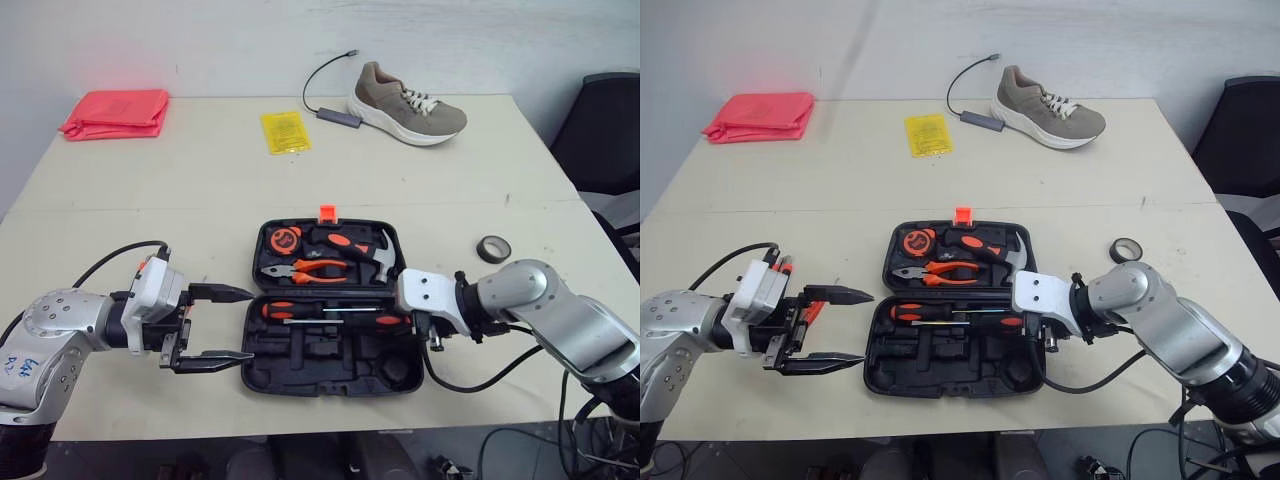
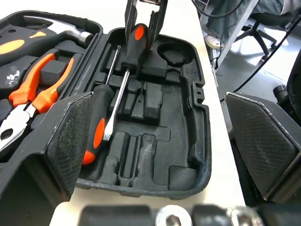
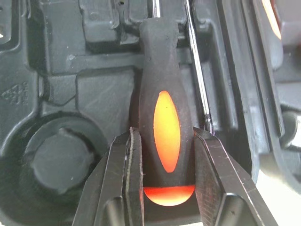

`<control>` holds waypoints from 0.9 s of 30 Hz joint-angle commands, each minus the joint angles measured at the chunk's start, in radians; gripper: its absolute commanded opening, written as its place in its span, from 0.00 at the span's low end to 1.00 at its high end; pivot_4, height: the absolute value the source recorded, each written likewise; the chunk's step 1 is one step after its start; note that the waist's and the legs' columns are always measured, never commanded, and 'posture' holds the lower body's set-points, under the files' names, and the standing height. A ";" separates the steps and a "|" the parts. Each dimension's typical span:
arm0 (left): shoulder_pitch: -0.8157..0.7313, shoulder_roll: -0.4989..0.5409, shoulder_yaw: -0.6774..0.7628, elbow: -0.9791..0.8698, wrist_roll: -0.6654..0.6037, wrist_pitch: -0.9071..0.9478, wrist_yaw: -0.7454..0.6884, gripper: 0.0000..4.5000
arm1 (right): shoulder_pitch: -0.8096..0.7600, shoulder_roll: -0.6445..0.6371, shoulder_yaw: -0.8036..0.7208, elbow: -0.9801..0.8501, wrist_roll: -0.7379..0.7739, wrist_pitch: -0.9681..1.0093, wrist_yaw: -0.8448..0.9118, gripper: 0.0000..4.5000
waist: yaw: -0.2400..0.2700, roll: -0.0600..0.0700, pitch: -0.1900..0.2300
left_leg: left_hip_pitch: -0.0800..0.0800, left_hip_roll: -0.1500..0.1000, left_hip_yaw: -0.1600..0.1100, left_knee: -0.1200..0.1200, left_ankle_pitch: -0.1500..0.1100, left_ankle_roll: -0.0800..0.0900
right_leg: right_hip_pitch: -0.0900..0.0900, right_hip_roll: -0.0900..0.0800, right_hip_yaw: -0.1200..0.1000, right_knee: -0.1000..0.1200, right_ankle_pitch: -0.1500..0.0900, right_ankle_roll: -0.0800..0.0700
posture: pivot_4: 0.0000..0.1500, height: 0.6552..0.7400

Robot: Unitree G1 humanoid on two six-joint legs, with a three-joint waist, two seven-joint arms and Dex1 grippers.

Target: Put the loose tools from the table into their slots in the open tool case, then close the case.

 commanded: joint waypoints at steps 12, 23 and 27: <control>0.000 -0.006 0.003 -0.029 -0.008 -0.004 0.019 1.00 | 0.023 0.003 0.013 0.022 -0.065 -0.010 0.048 0.22 | 0.002 0.000 0.000 | 0.000 0.000 0.000 0.001 0.000 0.000 | 0.000 0.000 0.000 0.000 0.000 0.000 | 1.00 1.00; -0.004 -0.006 0.005 -0.024 -0.007 -0.006 0.023 1.00 | 0.042 -0.005 -0.005 0.026 -0.060 -0.018 0.060 0.55 | 0.007 -0.002 -0.001 | 0.000 0.000 0.000 0.001 0.000 0.000 | 0.001 0.000 -0.001 0.000 0.000 0.000 | 1.00 1.00; -0.008 -0.005 0.005 -0.020 -0.007 -0.006 0.021 1.00 | 0.027 -0.025 -0.023 0.024 -0.059 -0.003 0.090 0.65 | 0.006 -0.002 -0.001 | 0.000 0.000 0.000 0.001 0.000 0.000 | 0.001 0.000 -0.001 0.000 0.000 0.000 | 1.00 1.00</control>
